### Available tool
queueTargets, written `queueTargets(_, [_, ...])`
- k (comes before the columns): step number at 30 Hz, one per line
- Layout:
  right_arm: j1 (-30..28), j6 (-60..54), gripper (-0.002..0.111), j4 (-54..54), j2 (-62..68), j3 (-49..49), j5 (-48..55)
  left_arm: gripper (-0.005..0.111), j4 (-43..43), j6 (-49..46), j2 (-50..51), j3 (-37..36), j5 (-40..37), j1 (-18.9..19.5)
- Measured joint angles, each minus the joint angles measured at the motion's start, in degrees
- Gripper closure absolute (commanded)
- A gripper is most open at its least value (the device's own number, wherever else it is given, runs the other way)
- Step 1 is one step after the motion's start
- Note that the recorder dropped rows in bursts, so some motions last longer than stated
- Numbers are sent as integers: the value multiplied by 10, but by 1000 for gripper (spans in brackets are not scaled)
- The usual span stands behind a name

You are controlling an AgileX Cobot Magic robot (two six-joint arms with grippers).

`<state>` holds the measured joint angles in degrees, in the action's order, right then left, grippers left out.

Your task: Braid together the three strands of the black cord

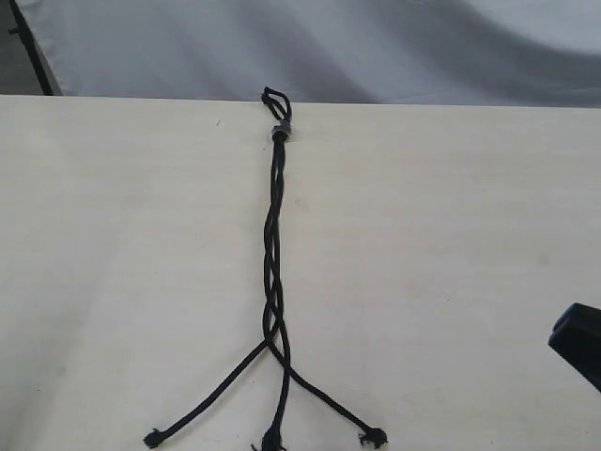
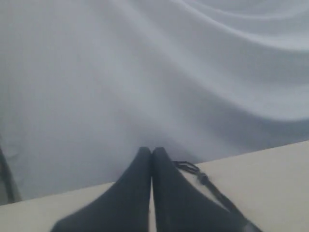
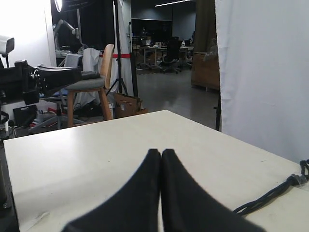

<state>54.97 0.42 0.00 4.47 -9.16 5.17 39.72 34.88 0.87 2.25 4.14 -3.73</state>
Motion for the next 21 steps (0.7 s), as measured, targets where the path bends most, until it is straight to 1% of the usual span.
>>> queueTargets(2, [0,0,108,0,0,0,0,106,0,-8,-4,-15,0,27])
queueTargets(4, [0,0,108,0,0,0,0,106,-31,-47,-5,-20,-3,45])
queueTargets(6, [0,0,108,0,0,0,0,106,-111,-123,-5,-20,-19,55])
queueTargets(9, [0,0,108,0,0,0,0,106,-230,-244,-5,-20,-56,56])
queueTargets(11, [0,0,108,0,0,0,0,106,-283,-290,-5,-20,-87,56])
queueTargets(15, [0,0,108,0,0,0,0,106,-334,-322,-5,-21,-137,56])
queueTargets(18, [0,1,108,0,0,0,0,106,-357,-326,-5,-21,-143,57])
queueTargets(21, [0,1,108,0,0,0,0,106,-374,-328,-5,-21,-145,72])
